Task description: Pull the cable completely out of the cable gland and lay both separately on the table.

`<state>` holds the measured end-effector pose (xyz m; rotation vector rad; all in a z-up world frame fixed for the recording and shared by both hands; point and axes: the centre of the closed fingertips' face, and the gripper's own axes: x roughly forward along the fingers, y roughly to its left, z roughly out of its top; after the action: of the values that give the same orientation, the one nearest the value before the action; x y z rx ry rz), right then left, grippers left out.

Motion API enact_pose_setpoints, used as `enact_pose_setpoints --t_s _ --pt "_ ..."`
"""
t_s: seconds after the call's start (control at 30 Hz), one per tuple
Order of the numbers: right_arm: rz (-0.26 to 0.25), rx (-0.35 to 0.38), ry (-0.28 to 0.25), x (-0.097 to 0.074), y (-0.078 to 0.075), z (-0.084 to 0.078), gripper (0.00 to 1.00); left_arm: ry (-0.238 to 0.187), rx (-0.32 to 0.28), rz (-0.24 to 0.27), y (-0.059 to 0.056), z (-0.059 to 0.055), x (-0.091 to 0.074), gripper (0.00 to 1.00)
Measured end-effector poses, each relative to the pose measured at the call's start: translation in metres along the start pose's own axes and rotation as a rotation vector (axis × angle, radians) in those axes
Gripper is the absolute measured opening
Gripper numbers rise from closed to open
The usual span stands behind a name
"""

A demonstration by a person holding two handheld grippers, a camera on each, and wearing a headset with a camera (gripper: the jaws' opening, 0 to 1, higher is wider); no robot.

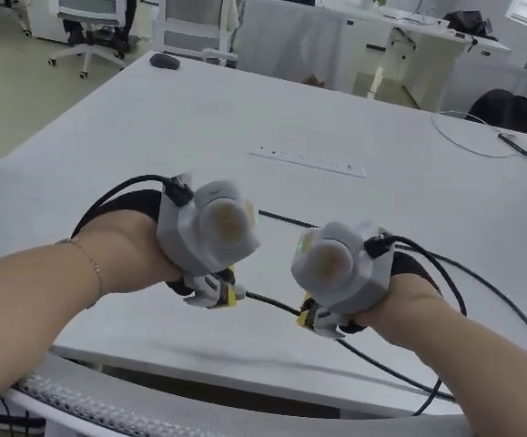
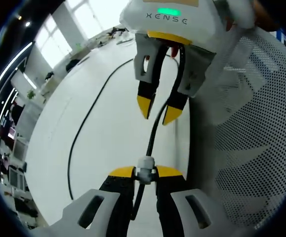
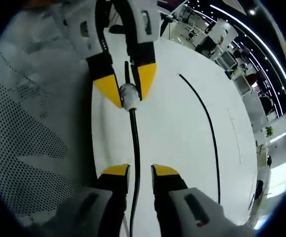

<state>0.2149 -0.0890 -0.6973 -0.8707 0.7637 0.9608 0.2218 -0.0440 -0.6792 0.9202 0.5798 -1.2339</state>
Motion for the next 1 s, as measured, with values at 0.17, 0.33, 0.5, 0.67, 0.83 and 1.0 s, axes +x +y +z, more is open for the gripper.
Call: enact_pose_setpoints --t_s 0.17,0.33,0.5,0.67,0.83,1.0 --pt "0.054 0.043 -0.148 -0.006 0.008 0.03 0.15 -0.011 0.049 -0.012 -0.006 0.006 0.001 0.16" --pt "0.046 -0.001 -0.113 -0.003 0.01 0.023 0.04 -0.038 0.057 -0.014 -0.007 0.012 0.0 0.16" --pt "0.016 -0.001 -0.022 -0.001 0.003 0.003 0.04 -0.015 0.049 0.006 -0.002 0.006 0.001 0.16" --pt "-0.045 0.071 0.118 -0.003 -0.011 -0.032 0.04 0.003 -0.014 0.058 0.015 -0.005 -0.006 0.16" --pt "-0.101 0.166 0.25 -0.012 -0.025 -0.07 0.04 0.016 -0.086 0.15 0.04 -0.017 -0.02 0.16" --pt "-0.106 0.312 0.219 -0.015 -0.038 -0.076 0.04 -0.051 -0.191 0.183 0.054 -0.017 -0.033 0.16"
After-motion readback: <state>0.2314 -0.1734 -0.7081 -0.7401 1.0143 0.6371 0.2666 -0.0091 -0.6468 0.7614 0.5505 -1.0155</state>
